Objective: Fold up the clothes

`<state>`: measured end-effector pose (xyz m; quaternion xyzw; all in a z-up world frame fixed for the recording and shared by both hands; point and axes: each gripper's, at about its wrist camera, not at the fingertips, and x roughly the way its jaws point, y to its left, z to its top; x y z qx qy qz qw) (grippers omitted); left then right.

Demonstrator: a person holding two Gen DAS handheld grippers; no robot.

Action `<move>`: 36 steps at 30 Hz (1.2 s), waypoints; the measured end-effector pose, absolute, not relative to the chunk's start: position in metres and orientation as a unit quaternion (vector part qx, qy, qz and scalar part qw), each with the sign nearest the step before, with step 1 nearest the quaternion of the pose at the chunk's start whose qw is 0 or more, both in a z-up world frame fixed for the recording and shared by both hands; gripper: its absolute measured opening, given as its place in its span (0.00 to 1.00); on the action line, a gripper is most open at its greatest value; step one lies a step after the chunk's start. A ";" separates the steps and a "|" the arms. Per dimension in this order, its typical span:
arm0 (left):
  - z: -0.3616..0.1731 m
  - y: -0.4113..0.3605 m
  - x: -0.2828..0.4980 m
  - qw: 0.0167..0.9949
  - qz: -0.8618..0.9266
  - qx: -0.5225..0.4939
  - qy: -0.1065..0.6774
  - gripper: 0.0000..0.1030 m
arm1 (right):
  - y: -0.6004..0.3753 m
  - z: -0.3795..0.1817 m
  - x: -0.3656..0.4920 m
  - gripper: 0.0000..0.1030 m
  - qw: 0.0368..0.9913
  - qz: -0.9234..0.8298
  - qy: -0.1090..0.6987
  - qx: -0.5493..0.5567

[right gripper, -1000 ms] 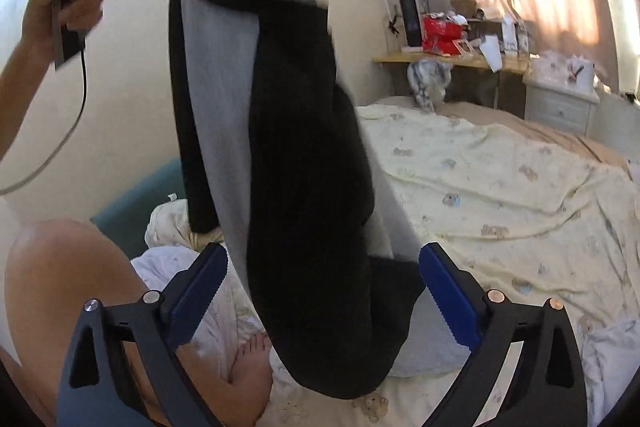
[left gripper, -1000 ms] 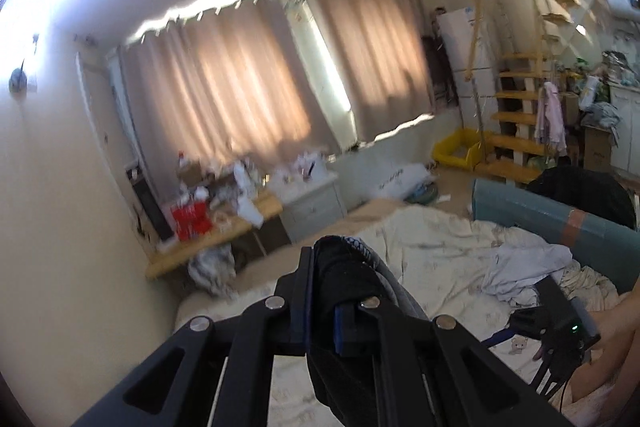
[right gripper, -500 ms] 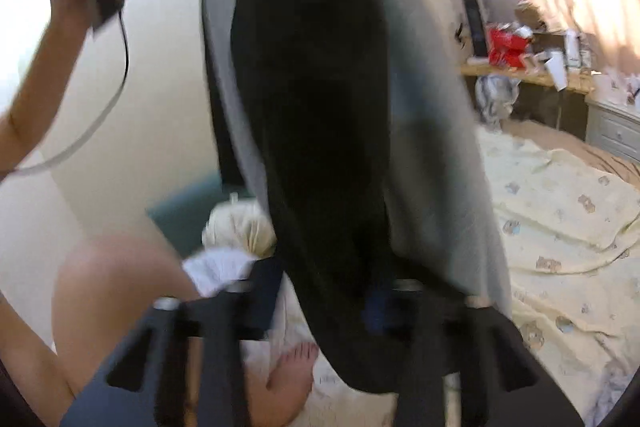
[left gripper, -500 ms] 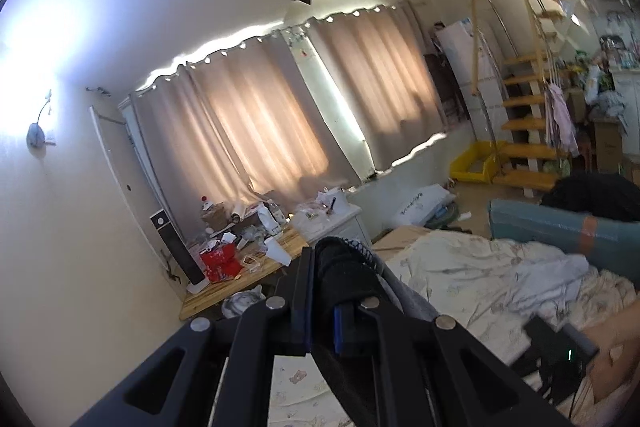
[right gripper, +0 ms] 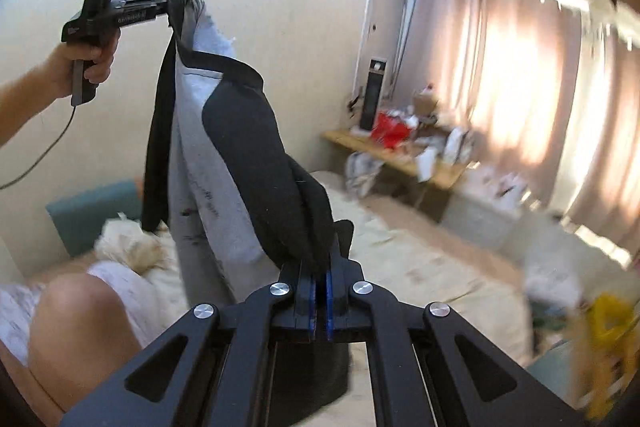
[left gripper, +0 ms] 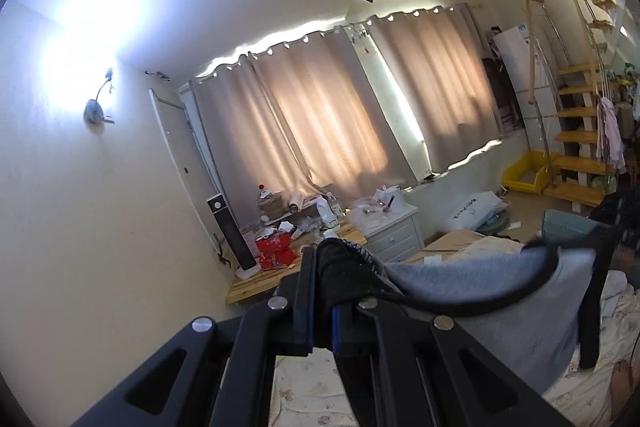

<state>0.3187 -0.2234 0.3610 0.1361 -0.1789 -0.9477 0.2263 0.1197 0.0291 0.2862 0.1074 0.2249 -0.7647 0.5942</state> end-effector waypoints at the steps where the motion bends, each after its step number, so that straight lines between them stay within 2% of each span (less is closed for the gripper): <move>1: 0.364 -0.221 0.324 0.226 -0.948 0.132 -0.184 0.05 | 0.034 0.298 0.124 0.02 0.588 -0.769 0.232 0.098; 7: 0.369 -0.203 0.348 0.210 -0.949 0.121 -0.201 0.05 | 0.067 0.353 0.151 0.02 0.566 -0.785 0.244 0.054; 10: 0.370 -0.194 0.359 0.201 -0.950 0.116 -0.208 0.05 | 0.076 0.360 0.168 0.02 0.558 -0.789 0.256 0.043; 14: 0.368 -0.184 0.370 0.188 -0.952 0.113 -0.213 0.05 | 0.071 0.343 0.169 0.02 0.560 -0.783 0.266 0.057; 21: 0.325 -0.208 0.326 0.179 -0.946 0.165 -0.215 0.05 | 0.052 0.298 0.124 0.02 0.569 -0.769 0.268 0.114; 27: 0.246 -0.273 0.223 0.187 -0.935 0.233 -0.191 0.05 | -0.012 0.223 0.025 0.02 0.567 -0.746 0.294 0.188; 31: 0.146 -0.317 0.122 0.197 -0.912 0.293 -0.208 0.05 | -0.076 0.140 -0.069 0.02 0.554 -0.727 0.319 0.251; 36: 0.035 -0.371 0.015 0.222 -0.888 0.357 -0.185 0.05 | -0.149 0.041 -0.173 0.02 0.518 -0.718 0.347 0.310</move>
